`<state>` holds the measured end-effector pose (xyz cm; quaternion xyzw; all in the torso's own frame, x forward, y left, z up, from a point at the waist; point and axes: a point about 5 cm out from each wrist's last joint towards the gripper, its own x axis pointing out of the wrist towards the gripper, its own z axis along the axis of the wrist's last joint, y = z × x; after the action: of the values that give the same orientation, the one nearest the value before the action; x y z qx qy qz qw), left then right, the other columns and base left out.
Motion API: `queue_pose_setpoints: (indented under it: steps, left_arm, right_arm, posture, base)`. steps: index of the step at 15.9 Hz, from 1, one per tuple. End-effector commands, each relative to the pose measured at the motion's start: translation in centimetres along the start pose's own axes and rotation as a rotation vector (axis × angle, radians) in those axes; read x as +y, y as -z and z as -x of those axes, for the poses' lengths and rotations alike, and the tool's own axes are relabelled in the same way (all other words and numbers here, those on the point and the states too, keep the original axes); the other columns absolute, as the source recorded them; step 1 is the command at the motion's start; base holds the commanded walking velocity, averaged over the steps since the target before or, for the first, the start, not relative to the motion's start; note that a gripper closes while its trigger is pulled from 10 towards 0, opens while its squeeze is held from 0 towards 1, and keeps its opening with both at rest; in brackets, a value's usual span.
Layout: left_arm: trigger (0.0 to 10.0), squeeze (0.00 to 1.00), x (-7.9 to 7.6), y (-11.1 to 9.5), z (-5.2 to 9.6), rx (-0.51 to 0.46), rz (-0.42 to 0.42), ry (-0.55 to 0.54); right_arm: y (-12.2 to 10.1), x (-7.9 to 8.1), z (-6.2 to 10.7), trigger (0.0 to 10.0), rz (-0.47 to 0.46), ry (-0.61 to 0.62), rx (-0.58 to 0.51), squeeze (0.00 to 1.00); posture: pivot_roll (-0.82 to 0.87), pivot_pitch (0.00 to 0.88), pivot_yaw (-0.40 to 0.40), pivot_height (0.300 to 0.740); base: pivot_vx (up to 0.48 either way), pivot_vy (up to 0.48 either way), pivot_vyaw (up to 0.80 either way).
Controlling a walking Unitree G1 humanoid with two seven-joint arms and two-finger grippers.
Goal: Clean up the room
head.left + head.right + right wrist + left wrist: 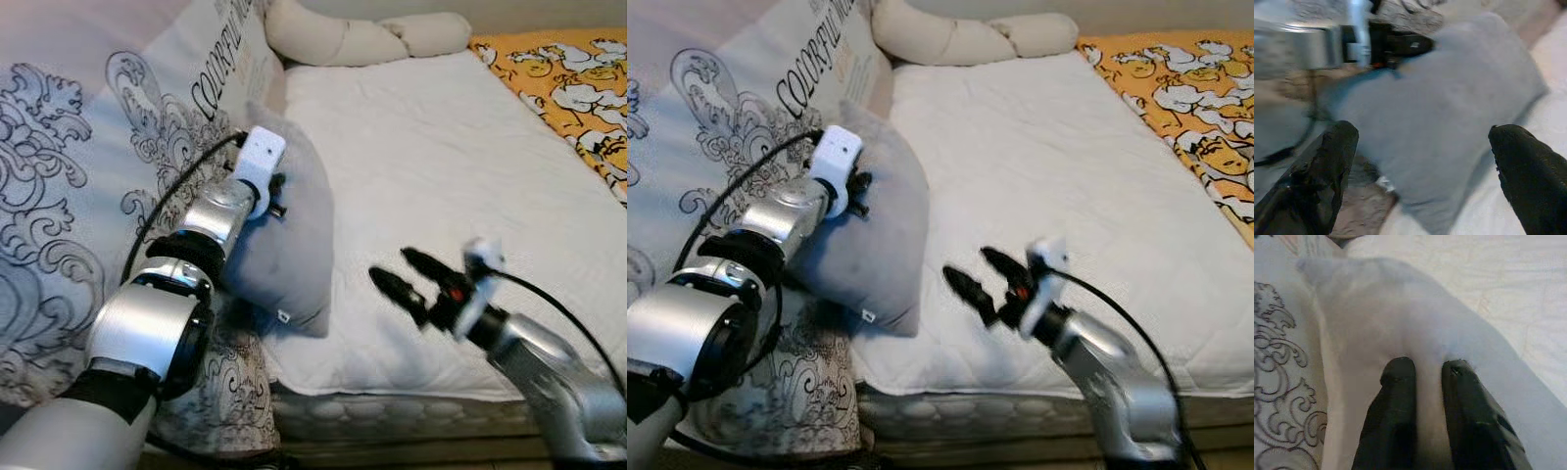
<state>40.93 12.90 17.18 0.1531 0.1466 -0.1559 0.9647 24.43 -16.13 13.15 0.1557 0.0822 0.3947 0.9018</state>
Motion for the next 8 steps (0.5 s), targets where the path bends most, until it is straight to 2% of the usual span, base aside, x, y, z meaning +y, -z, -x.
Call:
queue_pose_setpoints:
  steps: [1, 4, 6, 8]
  left_arm:
    - [10.0, 1.0, 0.3, -1.3, 0.1, -0.031, 0.009, 0.017]
    - [10.0, 1.0, 1.1, -2.1, 0.4, -0.07, 0.034, 0.022]
    - [10.0, 1.0, 2.1, -3.8, 1.2, -0.179, 0.084, 0.019]
    - [10.0, 1.0, 1.9, -4.1, 2.1, -0.244, 0.127, 0.062]
  right_arm:
    - [-0.9, 0.5, 0.2, 10.0, 0.011, -0.07, -0.02, 1.0]
    - [-1.5, 0.2, 1.0, 10.0, 0.03, -0.093, -0.016, 1.0]
    - [-1.5, 0.0, 1.0, 10.0, 0.043, -0.073, -0.023, 1.0]
    - [-1.4, -0.2, 0.7, 10.0, 0.038, -0.042, -0.026, 1.0]
  posture:
    - [-0.05, 0.0, 0.103, 0.74]
    - [-0.05, 0.0, 0.105, 0.74]
    - [-0.06, 0.0, 0.107, 0.74]
    - [-0.05, 0.0, 0.1, 0.74]
  base:
    - [0.0, 0.0, 0.0]
    - [0.0, 0.0, 0.0]
    - [0.0, 0.0, 0.0]
    - [0.0, 0.0, 0.0]
